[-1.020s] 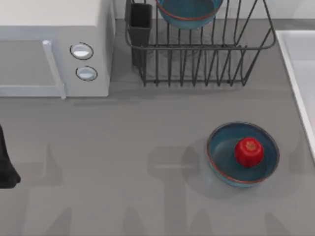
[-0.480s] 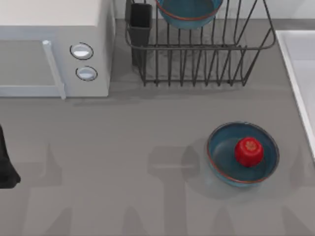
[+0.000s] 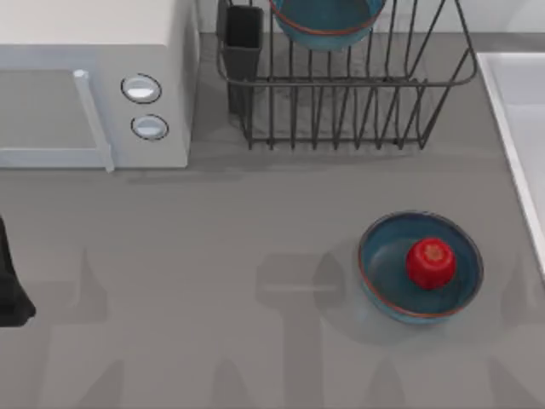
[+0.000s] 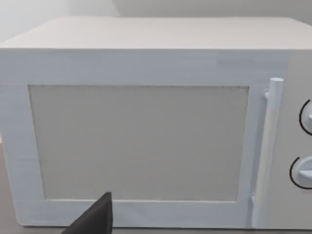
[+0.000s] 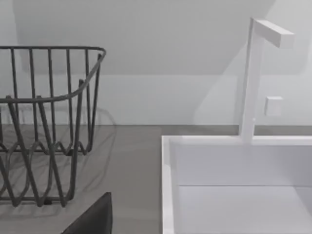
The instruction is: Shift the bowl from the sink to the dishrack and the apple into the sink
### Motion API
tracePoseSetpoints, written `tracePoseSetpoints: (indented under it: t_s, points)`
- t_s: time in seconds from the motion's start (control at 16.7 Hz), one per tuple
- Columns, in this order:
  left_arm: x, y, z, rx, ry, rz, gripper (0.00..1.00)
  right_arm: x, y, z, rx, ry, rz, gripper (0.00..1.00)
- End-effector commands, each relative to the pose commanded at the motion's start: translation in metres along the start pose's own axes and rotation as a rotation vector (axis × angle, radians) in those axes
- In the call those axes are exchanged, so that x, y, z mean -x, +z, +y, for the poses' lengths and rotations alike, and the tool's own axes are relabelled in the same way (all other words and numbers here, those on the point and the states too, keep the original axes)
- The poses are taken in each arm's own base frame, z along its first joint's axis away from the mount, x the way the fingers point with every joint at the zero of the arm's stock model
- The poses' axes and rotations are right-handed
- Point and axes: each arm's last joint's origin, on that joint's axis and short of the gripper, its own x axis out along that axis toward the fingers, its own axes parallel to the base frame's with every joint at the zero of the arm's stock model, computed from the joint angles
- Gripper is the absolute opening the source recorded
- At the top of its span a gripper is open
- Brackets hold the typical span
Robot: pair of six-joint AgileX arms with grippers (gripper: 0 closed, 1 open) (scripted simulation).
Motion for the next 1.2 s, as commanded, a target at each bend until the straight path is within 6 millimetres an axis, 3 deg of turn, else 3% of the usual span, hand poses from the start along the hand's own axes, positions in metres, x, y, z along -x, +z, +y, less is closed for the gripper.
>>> tracePoseSetpoints:
  t_s: [0.9, 1.2]
  points:
    - [0.000, 0.000, 0.000, 0.000, 0.000, 0.000, 1.00, 0.000, 0.000, 0.000, 0.000, 0.000, 0.000, 1.00]
    - [0.000, 0.000, 0.000, 0.000, 0.000, 0.000, 1.00, -0.004, 0.026, 0.005, -0.051, 0.033, 0.117, 1.00]
